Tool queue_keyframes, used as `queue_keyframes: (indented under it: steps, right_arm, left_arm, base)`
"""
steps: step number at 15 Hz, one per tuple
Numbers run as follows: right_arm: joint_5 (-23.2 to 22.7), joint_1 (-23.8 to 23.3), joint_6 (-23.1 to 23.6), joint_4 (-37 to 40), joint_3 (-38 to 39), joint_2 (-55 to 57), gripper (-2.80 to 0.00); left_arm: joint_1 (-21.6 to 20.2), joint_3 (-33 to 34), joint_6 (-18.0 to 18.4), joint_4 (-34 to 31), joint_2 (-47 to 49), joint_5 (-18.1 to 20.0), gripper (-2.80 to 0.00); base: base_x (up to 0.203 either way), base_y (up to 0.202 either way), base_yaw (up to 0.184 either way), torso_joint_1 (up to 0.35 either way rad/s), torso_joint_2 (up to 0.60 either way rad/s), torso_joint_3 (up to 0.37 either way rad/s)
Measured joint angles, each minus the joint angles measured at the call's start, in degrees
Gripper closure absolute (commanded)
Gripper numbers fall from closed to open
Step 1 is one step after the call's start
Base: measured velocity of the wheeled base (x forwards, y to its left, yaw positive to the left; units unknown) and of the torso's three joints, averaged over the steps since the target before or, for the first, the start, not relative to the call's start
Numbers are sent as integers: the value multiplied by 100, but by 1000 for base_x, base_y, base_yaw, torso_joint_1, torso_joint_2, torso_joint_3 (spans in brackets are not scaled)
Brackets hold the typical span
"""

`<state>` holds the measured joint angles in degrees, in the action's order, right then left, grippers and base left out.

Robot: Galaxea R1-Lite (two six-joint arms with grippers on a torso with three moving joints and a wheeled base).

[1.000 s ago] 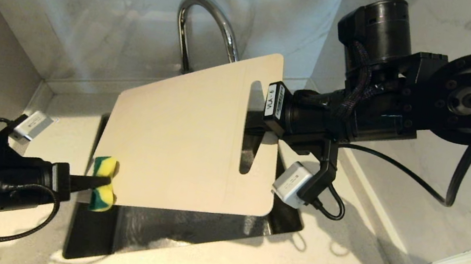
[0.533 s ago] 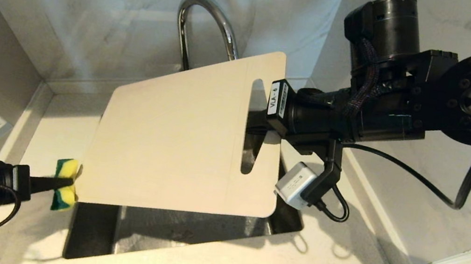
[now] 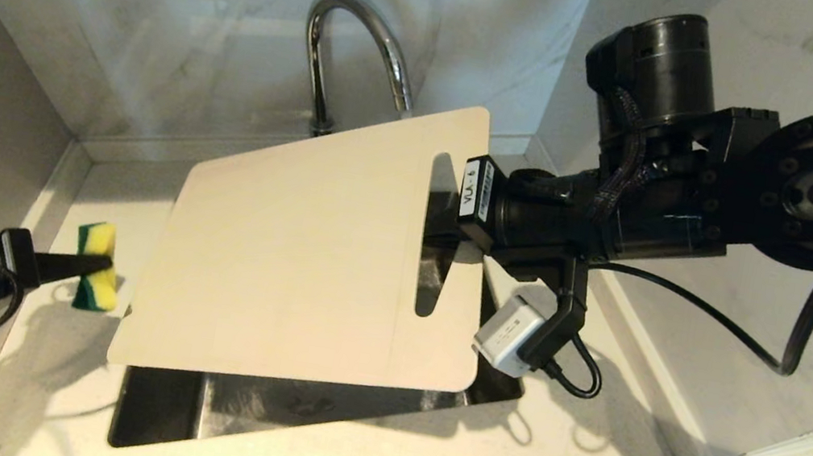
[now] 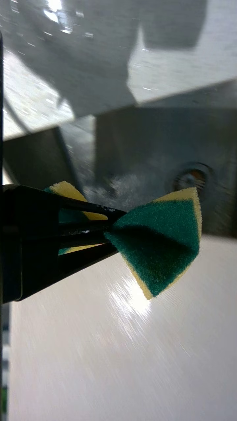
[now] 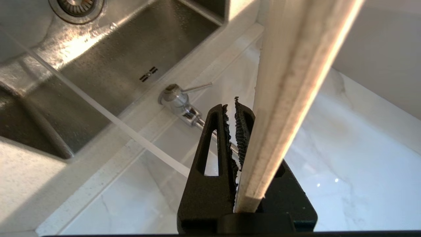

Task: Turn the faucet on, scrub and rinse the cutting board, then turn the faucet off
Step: Scrub the cutting board underwater

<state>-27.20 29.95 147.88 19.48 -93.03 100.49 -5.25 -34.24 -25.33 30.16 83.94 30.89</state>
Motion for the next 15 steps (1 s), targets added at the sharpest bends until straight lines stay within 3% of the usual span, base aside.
queue_keyframes:
  steps: [4,7,10,15]
  right_arm:
    - [5,-135,-105,-619,611,10,0]
    - [-13,-272,-108,-978,826,158,0]
    - [-15,-357,-108,-1254,846,422,0]
    - [-129,-706,-95,-1309,618,998,0]
  left_arm:
    - [147,-1245,-732,-728,-316,-2,0]
    - [675,-1973,-1210,-948,-507,-34,0]
    - [1100,-2339,-1507,-946,-569,-57,0]
    - [1211,-2471,-1696,-909,-571,-57,0]
  base:
    - [0,0,0,0,0,0]
    - [0,0,0,0,0,0]
    - [0,0,0,0,0,0]
    - [0,0,0,0,0,0]
